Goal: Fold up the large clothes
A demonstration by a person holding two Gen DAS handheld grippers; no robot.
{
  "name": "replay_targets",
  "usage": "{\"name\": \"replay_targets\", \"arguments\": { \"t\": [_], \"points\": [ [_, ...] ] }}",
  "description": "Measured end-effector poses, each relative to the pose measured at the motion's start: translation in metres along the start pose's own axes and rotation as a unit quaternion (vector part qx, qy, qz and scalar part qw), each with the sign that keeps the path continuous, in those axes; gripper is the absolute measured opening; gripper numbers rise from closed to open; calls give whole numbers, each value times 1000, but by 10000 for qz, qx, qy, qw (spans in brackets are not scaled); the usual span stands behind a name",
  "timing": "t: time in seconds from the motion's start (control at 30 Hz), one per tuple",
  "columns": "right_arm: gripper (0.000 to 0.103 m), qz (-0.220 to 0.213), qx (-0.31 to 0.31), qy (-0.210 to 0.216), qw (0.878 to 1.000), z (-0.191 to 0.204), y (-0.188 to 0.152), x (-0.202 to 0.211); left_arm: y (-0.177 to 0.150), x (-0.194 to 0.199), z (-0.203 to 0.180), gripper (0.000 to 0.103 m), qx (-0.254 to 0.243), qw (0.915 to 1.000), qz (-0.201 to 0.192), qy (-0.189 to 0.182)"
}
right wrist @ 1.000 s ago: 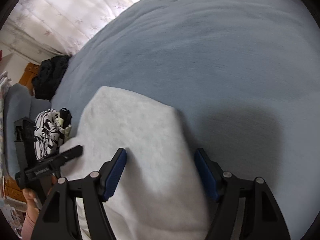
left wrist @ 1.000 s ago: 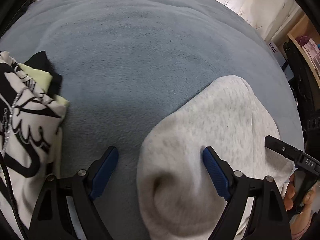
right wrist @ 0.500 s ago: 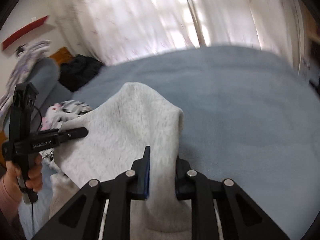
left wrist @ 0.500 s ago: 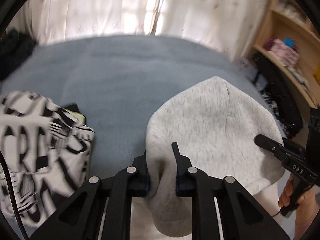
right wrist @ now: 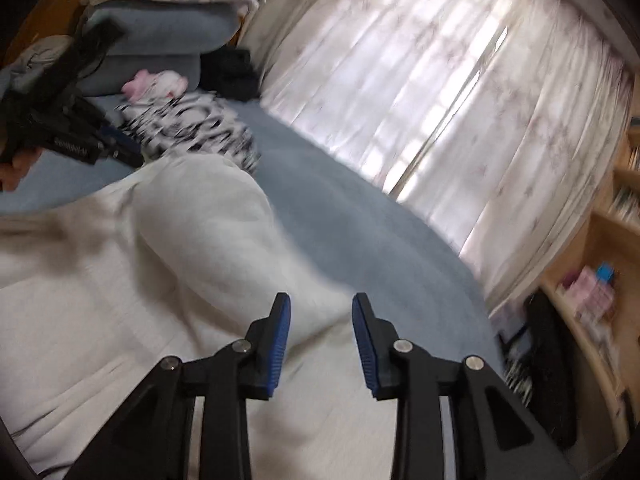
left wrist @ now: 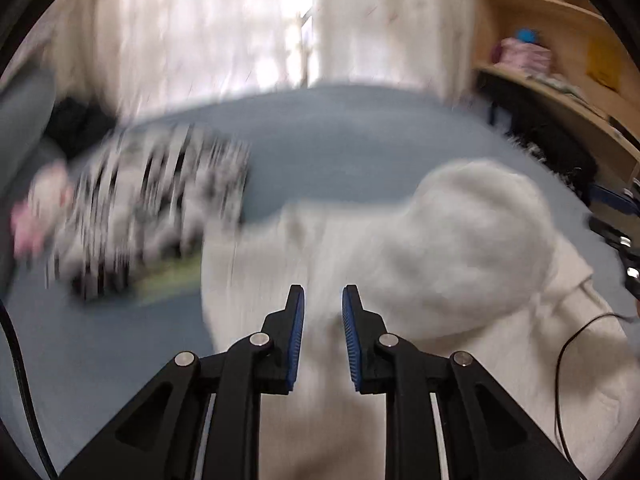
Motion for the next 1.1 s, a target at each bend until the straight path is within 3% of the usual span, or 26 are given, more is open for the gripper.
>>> {"name": "replay_targets", "arguments": {
  "t": [0.1,0.17,0.23,0.27,0.3,0.37,0.53,0.63,0.73,0.77,0.9,1.03,1.1],
  "points": [
    [32,460,-487,138,9977,1,-20,19,-42,13,-1,18,652,9965,337,-394],
    [33,919,-1098,461,9886,7,-26,28,-53,26,-3,22,942,9919,456,-719],
    [37,1398,-1838,873,9690,7,-32,32,-57,39,-6,30,996,9899,493,-883],
    [41,1539,-2135,1007,9595,8,-36,36,-55,43,-8,38,984,9897,485,-922],
    [42,1678,-2462,1146,9477,8,-41,37,-54,49,-10,54,971,9891,491,-993],
    [47,1986,-3188,1467,9151,10,-50,34,-48,59,-15,70,985,9863,527,-1214],
    [75,2479,-4825,2197,8109,17,-58,15,-20,70,-35,71,1050,9723,574,-2008],
    [76,2627,-5780,2534,7299,13,-63,-3,-7,62,-40,72,1249,9618,635,-2351],
    [79,2715,-6646,2857,6348,11,-71,-25,2,45,-36,72,1611,9489,626,-2639],
    [79,2721,-6788,2885,6180,12,-73,-31,4,39,-35,72,1776,9418,603,-2789],
    [80,2739,-7136,3023,5696,17,-80,-57,10,15,-29,71,2462,9124,485,-3233],
    [80,2644,-7430,3168,5270,21,-83,-78,13,-7,-24,71,2715,9051,512,-3232],
    [80,2647,-7505,3174,5157,20,-83,-89,11,-20,-24,71,2781,9024,598,-3236]
  ]
}}
Point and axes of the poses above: each gripper's, at about its wrist camera, not at the fingertips, and x roughly against the way its jaws point, z to its left, y to its top, the point moved 9 cm from there along -x, roughly the way its jaws point, and after that the axes turned 15 degrees about -x, right-handed, at the moved point
